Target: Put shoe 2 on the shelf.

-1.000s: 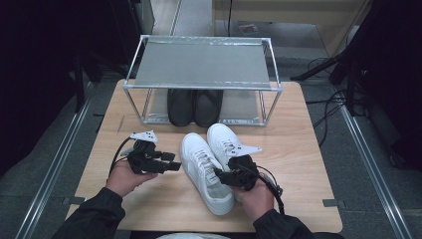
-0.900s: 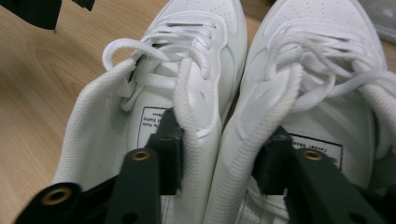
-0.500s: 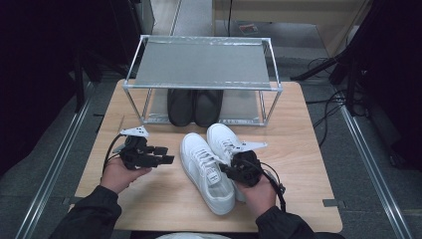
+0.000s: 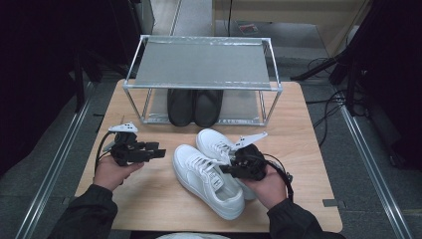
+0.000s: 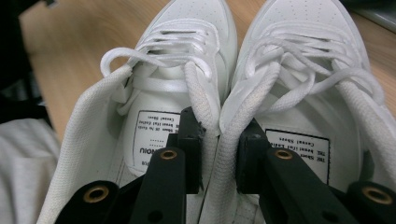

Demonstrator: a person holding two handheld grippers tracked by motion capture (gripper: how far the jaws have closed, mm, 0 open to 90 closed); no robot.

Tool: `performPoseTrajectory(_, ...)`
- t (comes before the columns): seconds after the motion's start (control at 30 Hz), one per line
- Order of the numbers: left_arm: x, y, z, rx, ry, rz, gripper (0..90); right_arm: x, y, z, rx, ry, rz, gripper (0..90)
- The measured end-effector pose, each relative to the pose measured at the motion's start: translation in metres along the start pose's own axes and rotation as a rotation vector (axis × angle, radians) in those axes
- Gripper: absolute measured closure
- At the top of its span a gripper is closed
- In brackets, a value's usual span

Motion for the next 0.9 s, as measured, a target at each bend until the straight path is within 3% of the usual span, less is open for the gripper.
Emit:
performPoseTrajectory(0.17, -0.013, 0.013, -0.005, -0.031, -0.015, 0.033, 46.2, -0.008, -0.001, 0.014, -0.058, -0.020, 0.099, 78.0)
performPoseTrajectory(0.27, -0.021, 0.029, -0.009, -0.056, -0.041, 0.105, 47.5, -0.010, -0.004, 0.027, -0.109, -0.006, 0.137, 78.0)
performPoseTrajectory(0.33, -0.027, 0.037, -0.009, -0.103, -0.073, 0.101, 47.7, -0.011, -0.004, 0.038, -0.145, 0.011, 0.148, 78.0)
performPoseTrajectory(0.4, -0.032, 0.042, -0.009, -0.122, -0.091, 0.106, 47.7, -0.014, -0.003, 0.049, -0.174, 0.019, 0.161, 78.0)
performPoseTrajectory(0.67, -0.042, 0.052, -0.018, -0.164, -0.101, 0.133, 47.5, -0.041, 0.010, 0.108, -0.266, -0.022, 0.238, 78.0)
performPoseTrajectory(0.9, -0.042, 0.051, -0.020, -0.155, -0.096, 0.138, 47.5, -0.075, 0.026, 0.167, -0.296, -0.094, 0.275, 78.2)
Point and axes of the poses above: each handheld gripper's, and its own axes: x roughly forward along the jaws, z roughly out of its top, y roughly to its left, the point moved 9 cm from there along x, roughly forward along the jaws, and after that the axes turned 6 degrees about y, right-handed, at the moved point
